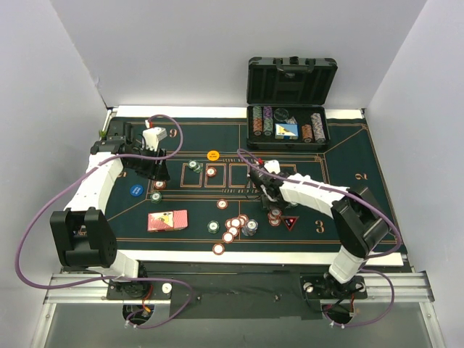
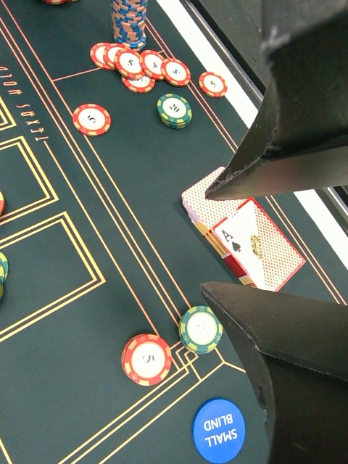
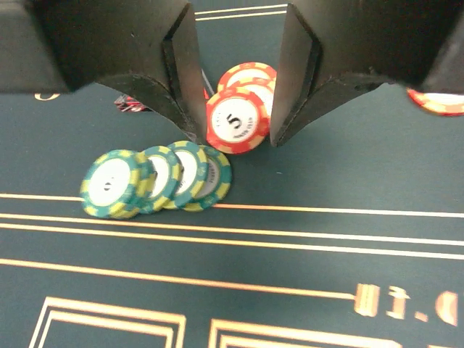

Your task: Distribute texas hold em gaming equipment

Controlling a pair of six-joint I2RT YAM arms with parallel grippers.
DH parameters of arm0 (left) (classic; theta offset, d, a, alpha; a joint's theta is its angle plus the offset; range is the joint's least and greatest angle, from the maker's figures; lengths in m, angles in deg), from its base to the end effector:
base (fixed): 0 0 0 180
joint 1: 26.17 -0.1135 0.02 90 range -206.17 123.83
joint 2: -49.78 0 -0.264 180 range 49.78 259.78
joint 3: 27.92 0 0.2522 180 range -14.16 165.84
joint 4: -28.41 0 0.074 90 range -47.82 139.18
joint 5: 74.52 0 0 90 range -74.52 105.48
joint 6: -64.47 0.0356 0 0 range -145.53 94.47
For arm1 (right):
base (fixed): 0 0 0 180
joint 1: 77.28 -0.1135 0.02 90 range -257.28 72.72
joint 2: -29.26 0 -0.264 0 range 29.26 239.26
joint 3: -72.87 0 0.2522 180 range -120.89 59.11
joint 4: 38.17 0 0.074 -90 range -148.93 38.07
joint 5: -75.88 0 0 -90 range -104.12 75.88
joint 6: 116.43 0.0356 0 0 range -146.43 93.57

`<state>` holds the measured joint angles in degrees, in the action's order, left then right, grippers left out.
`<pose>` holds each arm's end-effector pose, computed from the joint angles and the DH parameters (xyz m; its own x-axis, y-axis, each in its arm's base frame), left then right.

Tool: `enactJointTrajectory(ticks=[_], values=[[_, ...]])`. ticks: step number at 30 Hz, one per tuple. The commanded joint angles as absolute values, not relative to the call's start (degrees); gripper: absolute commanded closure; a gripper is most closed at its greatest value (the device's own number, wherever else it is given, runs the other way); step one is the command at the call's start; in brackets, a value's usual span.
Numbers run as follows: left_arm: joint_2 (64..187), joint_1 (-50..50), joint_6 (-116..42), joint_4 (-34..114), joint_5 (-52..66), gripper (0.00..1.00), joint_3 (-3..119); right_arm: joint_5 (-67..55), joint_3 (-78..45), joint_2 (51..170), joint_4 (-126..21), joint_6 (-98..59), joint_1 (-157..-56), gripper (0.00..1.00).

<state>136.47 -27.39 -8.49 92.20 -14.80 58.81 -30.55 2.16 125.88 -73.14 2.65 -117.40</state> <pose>0.3036 -0.0115 0.2833 -0.7974 0.2361 -0.5554 0.4584 0.8356 -0.3028 0.2588 0.2049 0.1711 -0.8331 -0.0924 -0.5454 -0.1235 0.9921 0.0206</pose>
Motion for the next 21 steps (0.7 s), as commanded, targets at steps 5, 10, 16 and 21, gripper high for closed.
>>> enactJointTrajectory(ticks=[5, 10, 16, 21], values=[[135.38, -27.58, -7.16, 92.54, -14.75, 0.41, 59.76, -26.7, -13.64, 128.74, -75.4, 0.47, -121.83, 0.62], [135.03, -27.58, -7.16, 92.71, -14.84, 0.41, 59.76, -18.89, -22.87, 136.39, -74.96, -2.51, -124.56, 0.55], [134.77, -27.58, -7.77, 92.36, -14.93, 0.41, 59.41, -14.65, -29.38, 145.7, -75.13, -4.71, -126.14, 0.5], [134.68, -27.58, -7.95, 92.54, -14.75, 0.41, 59.32, -13.24, -33.96, 150.11, -76.63, -6.21, -128.07, 0.48]])
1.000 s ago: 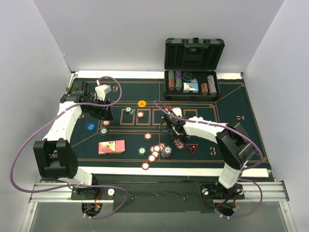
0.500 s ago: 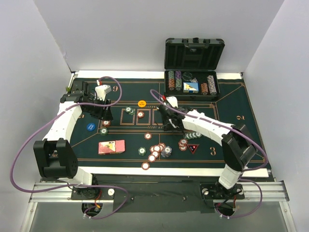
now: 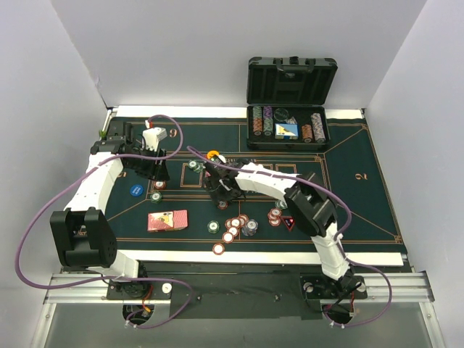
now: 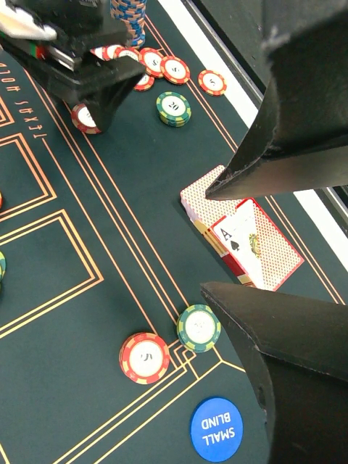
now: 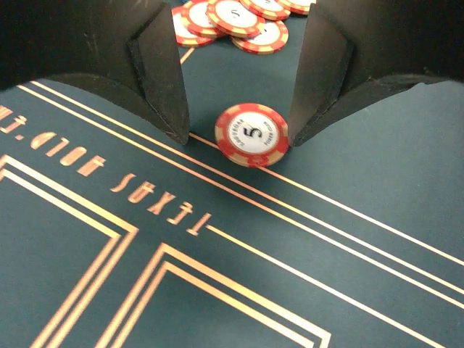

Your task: Distribute texas hold em gaming equipment

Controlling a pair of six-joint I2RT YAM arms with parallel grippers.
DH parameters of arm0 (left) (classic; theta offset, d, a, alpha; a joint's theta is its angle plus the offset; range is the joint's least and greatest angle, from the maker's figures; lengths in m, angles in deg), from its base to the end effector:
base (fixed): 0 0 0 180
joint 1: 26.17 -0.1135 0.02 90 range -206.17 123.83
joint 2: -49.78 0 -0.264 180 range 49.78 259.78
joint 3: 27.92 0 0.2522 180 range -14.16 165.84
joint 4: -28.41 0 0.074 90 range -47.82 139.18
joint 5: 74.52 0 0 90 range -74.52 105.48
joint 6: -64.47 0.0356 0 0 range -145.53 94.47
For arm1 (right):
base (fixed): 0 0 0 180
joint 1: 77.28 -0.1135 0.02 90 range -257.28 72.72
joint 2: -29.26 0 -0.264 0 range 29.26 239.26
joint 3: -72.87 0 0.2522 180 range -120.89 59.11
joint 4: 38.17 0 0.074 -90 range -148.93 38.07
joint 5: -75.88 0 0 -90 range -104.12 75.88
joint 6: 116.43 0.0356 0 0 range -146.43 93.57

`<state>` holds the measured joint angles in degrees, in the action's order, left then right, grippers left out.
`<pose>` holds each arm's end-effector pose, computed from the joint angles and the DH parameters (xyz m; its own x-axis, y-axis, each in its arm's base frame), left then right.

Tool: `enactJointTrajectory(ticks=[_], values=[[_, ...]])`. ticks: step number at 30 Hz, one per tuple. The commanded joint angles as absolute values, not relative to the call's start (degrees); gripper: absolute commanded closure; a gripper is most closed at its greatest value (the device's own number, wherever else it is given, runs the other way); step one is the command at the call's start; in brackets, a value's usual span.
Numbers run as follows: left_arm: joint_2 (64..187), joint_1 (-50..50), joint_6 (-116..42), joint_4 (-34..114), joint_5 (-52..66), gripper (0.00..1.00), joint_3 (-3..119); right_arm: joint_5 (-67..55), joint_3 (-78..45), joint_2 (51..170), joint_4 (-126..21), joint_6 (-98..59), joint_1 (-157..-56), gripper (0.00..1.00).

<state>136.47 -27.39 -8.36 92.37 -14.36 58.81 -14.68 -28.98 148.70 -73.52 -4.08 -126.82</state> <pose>0.3034 -0.0113 0.2830 -0.7988 0.2391 -0.5520 0.4564 0.8387 -0.2972 0.2963 0.3469 0.1797 -0.7668 -0.3131 -0.5603 -0.5032 0.8352 0.2220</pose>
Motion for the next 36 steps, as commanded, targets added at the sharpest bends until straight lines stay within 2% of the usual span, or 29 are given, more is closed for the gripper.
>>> enactJointTrajectory(ticks=[1, 7, 11, 21, 30, 36], values=[[134.68, -27.67, -7.95, 92.54, -14.67, 0.41, 59.32, -13.33, -34.31, 150.98, -76.98, -6.3, -128.34, 0.48], [134.5, -27.67, -7.78, 92.71, -14.14, 0.41, 59.49, -17.27, -33.97, 152.05, -78.3, -6.39, -128.43, 0.49], [134.59, -27.67, -7.69, 93.06, -13.88, 0.41, 59.76, -21.49, -29.05, 149.41, -78.47, -5.51, -128.17, 0.56], [134.5, -27.67, -7.25, 93.68, -13.79, 0.41, 60.02, -27.12, -3.58, 134.92, -72.33, 1.16, -122.2, 0.65], [134.33, -26.7, -6.37, 94.65, -14.14, 0.36, 59.85, -30.9, 5.93, 124.89, -71.97, 4.95, -119.55, 0.65], [133.54, -18.71, -6.37, 94.47, -11.15, 0.32, 58.88, -31.79, 8.75, 120.67, -72.85, 5.65, -119.29, 0.65]])
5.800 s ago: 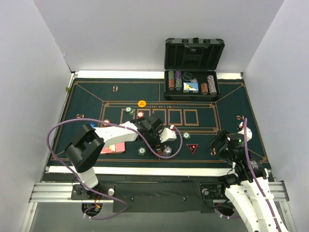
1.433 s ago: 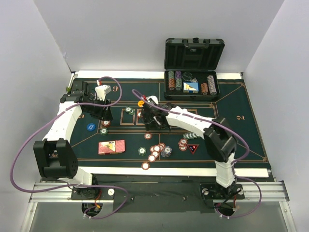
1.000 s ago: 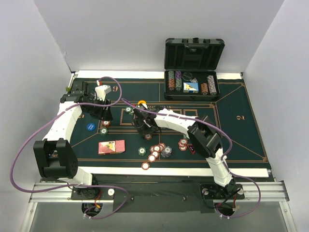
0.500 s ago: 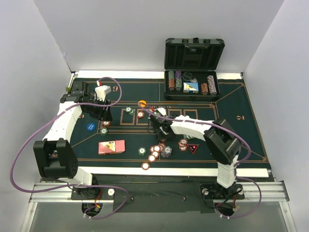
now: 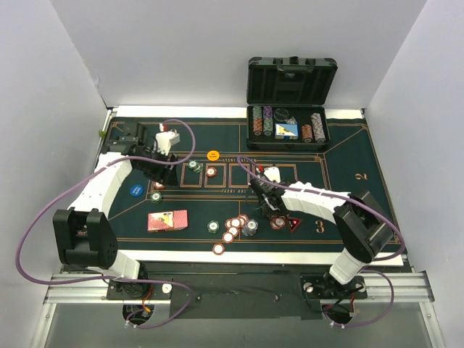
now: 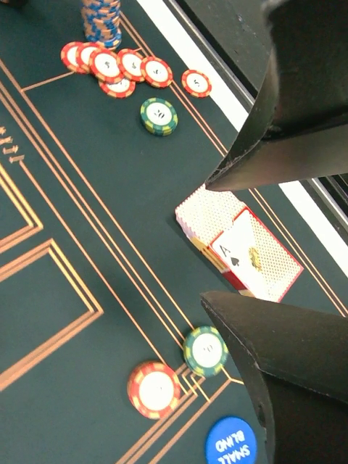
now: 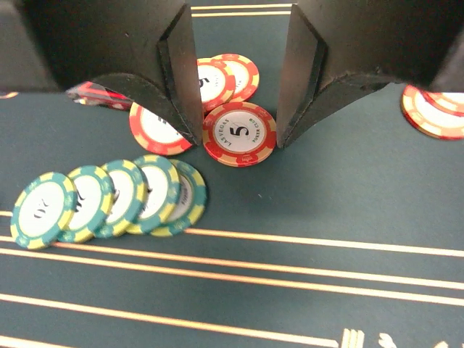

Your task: Distribute texas hold em gaming equipment

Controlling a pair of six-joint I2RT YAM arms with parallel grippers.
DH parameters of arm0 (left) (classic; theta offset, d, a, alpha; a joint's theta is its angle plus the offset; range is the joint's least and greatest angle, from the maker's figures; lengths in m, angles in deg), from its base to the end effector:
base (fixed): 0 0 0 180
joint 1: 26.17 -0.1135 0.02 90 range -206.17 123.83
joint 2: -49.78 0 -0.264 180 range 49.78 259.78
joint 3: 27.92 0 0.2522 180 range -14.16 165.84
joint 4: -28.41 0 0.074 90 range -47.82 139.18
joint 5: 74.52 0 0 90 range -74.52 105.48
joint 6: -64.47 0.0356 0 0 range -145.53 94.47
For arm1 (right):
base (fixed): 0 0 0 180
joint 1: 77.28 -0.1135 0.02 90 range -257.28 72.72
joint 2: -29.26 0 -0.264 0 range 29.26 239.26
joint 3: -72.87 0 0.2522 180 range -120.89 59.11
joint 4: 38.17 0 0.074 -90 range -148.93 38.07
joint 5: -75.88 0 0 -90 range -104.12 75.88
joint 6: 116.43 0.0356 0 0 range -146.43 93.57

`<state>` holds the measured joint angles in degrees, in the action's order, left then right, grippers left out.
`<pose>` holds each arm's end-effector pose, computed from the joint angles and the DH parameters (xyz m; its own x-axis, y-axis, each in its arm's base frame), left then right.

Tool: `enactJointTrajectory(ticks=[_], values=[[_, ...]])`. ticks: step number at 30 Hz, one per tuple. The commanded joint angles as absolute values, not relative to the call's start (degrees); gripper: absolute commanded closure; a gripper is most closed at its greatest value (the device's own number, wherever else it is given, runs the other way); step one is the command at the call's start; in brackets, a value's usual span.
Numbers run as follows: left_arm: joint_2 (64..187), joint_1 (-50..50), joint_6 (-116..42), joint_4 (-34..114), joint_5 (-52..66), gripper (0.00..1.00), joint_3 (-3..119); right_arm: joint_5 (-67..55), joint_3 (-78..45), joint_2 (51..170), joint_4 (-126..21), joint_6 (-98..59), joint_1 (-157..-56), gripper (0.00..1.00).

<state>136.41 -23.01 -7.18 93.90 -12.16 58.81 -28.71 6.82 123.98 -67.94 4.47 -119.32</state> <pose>0.2993 -0.0331 0.2815 -0.7855 0.3227 -0.5280 0.5152 0.8137 -0.2692 0.2435 0.2075 0.1632 -0.8255 -0.0752 -0.5593 -0.1471 0.9855 0.0846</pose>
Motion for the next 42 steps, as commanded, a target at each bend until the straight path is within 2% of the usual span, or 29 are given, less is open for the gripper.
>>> enactJointTrajectory(ticks=[1, 8, 10, 15, 20, 26, 31, 42], values=[[133.54, -16.96, -6.46, 94.47, -10.8, 0.31, 58.79, -31.53, 8.92, 119.71, -72.85, 5.57, -119.2, 0.65], [135.2, -7.37, -5.67, 95.87, -15.19, 0.2, 61.6, -29.51, 3.93, 112.42, -76.35, 4.34, -118.76, 0.46], [135.9, -3.68, -5.58, 95.79, -15.11, 0.1, 62.74, -29.42, 2.78, 107.34, -78.46, 4.25, -117.71, 0.41], [141.43, 8.16, -6.19, 97.11, -12.03, 0.07, 67.66, -30.46, 5.75, 94.24, -82.16, 6.26, -114.72, 0.33], [144.08, 17.75, -8.65, 90.27, -7.47, 0.05, 68.8, -35.9, 10.85, 78.87, -86.28, 9.08, -112.0, 0.31], [151.46, 24.71, -9.8, 89.73, -4.13, 0.04, 72.5, -39.53, 14.46, 66.37, -90.07, 10.84, -106.74, 0.28], [154.36, 27.44, -10.5, 88.15, -3.68, 0.04, 73.03, -37.24, 14.99, 63.72, -92.18, 8.91, -102.25, 0.24], [156.83, 31.22, -9.97, 86.56, -0.26, 0.03, 72.59, -35.3, 15.34, 63.98, -91.83, 8.03, -100.65, 0.23]])
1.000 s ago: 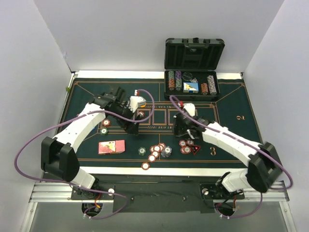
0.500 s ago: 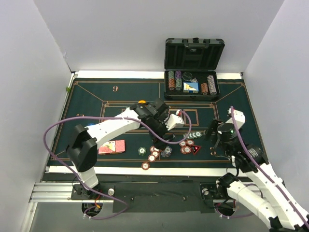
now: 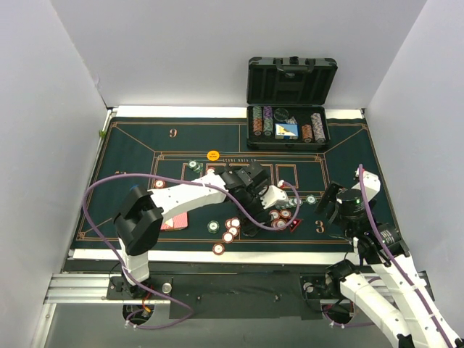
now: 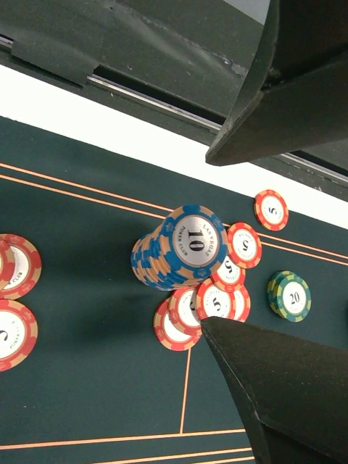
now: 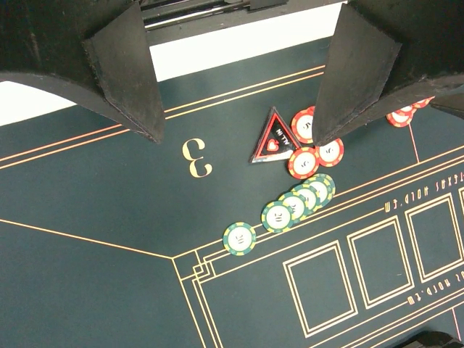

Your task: Distribute texas hold em gaming equipment

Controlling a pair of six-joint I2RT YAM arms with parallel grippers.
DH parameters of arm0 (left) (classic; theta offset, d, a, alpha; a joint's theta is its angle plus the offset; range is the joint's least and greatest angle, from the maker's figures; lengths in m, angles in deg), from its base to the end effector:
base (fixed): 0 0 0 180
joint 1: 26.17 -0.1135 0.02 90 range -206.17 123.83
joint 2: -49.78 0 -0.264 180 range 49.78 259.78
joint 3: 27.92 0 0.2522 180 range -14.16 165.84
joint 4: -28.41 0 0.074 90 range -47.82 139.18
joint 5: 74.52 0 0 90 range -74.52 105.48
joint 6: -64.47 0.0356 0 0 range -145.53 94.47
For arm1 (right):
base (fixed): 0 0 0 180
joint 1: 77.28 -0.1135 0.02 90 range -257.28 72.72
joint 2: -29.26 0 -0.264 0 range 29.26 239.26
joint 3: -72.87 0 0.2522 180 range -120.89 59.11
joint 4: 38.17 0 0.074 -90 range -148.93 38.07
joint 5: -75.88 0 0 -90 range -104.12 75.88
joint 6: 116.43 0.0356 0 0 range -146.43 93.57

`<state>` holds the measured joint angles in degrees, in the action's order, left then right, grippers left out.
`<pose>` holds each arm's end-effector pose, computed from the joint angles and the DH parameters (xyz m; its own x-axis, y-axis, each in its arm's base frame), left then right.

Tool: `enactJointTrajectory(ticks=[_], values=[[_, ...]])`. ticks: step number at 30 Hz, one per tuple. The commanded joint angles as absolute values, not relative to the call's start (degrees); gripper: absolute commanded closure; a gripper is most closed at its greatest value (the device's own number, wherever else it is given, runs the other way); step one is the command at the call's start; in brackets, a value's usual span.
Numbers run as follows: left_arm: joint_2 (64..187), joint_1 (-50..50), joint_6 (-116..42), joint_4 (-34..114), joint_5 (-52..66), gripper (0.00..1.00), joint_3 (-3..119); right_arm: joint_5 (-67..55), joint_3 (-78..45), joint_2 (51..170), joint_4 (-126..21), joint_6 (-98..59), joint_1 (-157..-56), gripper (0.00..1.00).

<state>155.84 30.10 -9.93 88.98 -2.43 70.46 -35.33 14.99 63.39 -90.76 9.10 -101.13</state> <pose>0.2035 -0.3246 0.2333 -0.2669 0.8606 -0.4337 0.9619 0.2099 -0.1755 0.1206 0.0393 0.3115 -0.4096 0.4112 -0.8143 0.1855 0.9115 0.3670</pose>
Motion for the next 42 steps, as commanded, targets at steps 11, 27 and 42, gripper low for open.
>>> enactJointTrajectory(ticks=[11, 27, 42], values=[[158.41, 32.1, -9.27, 85.68, 2.65, 0.03, 71.89, -34.07, 15.43, 63.89, -91.57, 7.59, -100.04, 0.23], [158.85, 32.28, -7.6, 84.63, 3.27, 0.19, 69.96, -33.63, 15.78, 64.07, -91.13, 7.41, -99.87, 0.23], [158.32, 32.28, -6.72, 84.98, 2.65, 0.5, 69.6, -33.55, 16.04, 64.15, -91.04, 7.32, -99.69, 0.23]])
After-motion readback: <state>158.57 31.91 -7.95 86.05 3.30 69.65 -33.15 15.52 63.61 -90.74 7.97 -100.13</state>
